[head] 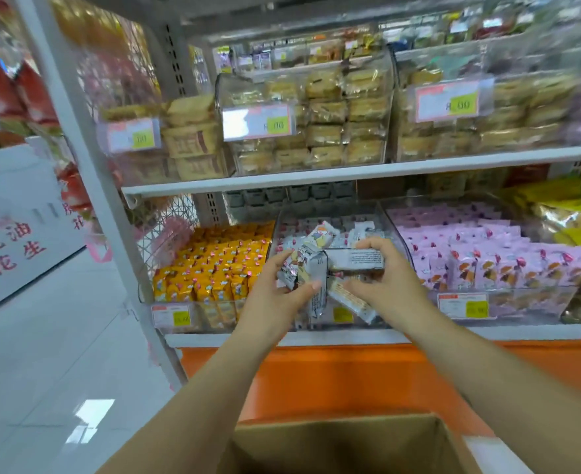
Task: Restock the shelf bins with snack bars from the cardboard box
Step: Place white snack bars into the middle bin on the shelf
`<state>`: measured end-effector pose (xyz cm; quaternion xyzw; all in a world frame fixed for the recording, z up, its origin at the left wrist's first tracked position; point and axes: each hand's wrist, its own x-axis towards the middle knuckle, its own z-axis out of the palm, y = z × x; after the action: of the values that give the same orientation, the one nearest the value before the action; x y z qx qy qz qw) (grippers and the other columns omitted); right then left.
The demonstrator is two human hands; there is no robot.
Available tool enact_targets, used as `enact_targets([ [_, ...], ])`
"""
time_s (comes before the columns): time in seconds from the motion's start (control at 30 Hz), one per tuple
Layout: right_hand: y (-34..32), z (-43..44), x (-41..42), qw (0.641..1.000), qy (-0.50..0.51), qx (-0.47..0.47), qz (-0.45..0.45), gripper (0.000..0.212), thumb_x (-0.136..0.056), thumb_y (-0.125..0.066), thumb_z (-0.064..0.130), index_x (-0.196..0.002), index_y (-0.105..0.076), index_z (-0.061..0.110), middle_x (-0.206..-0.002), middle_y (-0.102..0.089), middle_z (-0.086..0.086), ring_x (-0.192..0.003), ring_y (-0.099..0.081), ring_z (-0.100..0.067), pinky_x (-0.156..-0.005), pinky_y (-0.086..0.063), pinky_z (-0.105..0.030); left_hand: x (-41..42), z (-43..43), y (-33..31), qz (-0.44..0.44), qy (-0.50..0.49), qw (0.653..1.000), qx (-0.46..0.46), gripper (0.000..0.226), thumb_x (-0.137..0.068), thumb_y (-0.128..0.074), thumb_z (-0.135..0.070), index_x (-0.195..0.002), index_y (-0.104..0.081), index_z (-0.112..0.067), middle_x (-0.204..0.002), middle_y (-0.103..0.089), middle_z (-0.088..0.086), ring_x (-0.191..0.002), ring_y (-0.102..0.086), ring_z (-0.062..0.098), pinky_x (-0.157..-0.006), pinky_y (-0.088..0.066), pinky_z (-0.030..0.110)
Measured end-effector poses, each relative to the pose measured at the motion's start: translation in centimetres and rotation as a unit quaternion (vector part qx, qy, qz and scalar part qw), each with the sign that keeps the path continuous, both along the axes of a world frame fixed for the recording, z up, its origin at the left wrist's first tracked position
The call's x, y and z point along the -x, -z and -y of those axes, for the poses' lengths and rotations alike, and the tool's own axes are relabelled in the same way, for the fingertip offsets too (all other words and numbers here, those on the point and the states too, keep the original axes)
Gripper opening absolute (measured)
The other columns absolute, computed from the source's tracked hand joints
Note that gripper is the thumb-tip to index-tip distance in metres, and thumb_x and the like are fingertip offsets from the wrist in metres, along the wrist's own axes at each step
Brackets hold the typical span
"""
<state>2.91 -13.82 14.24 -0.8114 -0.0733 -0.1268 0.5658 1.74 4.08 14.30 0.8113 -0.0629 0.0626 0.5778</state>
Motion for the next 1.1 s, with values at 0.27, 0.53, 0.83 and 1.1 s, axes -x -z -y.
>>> enact_targets([
  [0.27, -0.2, 1.0, -8.7, 0.997, 0.068, -0.018, 0.014, 0.031, -0.086, -0.068, 0.016, -0.110, -0.051, 0.025, -0.115, -0.052, -0.006, -0.089, -0.053, -0.018, -0.062, -0.039, -0.019, -8.7, 2.5, -0.5, -0.058, -0.025, 0.995, 0.075, 0.069, -0.084, -0.071, -0.031, -0.142, -0.035, -0.036, -0.143, -0.038, -0.003, -0.100, -0.058, 0.010, -0.080, -0.050, 0.027],
  [0.53, 0.7, 2.7, -11.7, 0.999, 0.042, 0.014, -0.015, 0.027, -0.095, -0.047, -0.002, -0.110, -0.057, 0.017, -0.109, -0.041, 0.000, -0.094, -0.055, -0.021, -0.076, -0.045, -0.031, -13.4, 4.7, -0.1, -0.040, -0.123, 0.991, -0.025, 0.078, -0.078, -0.074, -0.044, -0.145, -0.033, -0.037, -0.148, -0.039, -0.001, -0.118, -0.050, 0.019, -0.094, -0.049, 0.040],
  [0.83, -1.3, 6.8, -9.4, 0.994, -0.026, 0.101, 0.022, 0.021, -0.091, -0.059, 0.015, -0.108, -0.061, 0.027, -0.097, -0.060, 0.012, -0.077, -0.055, -0.003, -0.069, -0.047, -0.020, -10.8, 6.8, -1.9, 0.042, -0.113, 0.974, -0.191, 0.050, -0.087, -0.068, -0.027, -0.130, -0.045, -0.034, -0.121, -0.055, -0.010, -0.093, -0.050, -0.001, -0.078, -0.042, 0.016],
  [1.1, -0.1, 3.0, -8.7, 0.943, -0.117, 0.311, 0.014, 0.062, -0.087, -0.064, 0.037, -0.141, -0.035, 0.037, -0.148, -0.024, 0.010, -0.124, -0.046, -0.016, -0.100, -0.040, -0.033, -10.2, 4.1, -1.3, 0.065, -0.111, 0.970, -0.208, 0.047, -0.085, -0.070, -0.027, -0.125, -0.044, -0.031, -0.112, -0.048, -0.013, -0.101, -0.048, 0.004, -0.085, -0.041, 0.014],
])
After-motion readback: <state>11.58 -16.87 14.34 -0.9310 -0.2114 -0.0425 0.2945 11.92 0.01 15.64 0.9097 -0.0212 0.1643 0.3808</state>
